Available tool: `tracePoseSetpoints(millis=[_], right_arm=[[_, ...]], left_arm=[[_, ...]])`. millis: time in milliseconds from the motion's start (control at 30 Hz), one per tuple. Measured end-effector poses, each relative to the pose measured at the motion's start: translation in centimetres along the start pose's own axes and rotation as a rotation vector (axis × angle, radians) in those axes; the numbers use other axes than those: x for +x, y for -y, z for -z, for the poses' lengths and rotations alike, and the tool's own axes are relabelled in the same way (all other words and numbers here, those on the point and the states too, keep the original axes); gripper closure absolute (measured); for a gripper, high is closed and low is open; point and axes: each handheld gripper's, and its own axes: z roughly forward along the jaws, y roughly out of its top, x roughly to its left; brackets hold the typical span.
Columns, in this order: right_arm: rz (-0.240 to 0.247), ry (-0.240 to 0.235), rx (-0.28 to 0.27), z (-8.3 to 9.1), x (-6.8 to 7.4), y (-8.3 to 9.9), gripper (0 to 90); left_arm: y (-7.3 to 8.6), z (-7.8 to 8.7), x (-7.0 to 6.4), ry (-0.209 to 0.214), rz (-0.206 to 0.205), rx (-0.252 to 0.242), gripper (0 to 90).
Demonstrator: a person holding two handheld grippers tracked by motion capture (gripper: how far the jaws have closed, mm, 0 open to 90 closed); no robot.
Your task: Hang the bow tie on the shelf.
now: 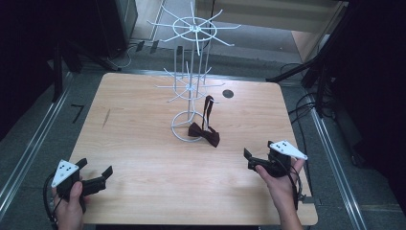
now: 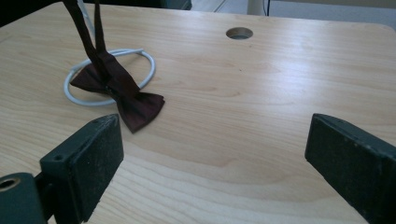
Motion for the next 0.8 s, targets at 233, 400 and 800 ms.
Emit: tracePoseSetpoints(millis=[233,400,800], right_arm=[[-0.020,0.035,0.002,1.1,-1.6,1.4,4.5],[-0.028,0.051,0.001,2.0,-2.8,2.3,4.5],[-0.068,0.113,0.004,3.6,-5.5,4.4,4.7]], left_arm=[[0.0,0.0,0.0,-0.001,0.000,0.001,0.1],[0.0,0.0,0.0,-0.001,0.001,0.001,0.1],[0.0,0.0,0.0,-0.001,0.002,0.000,0.1]])
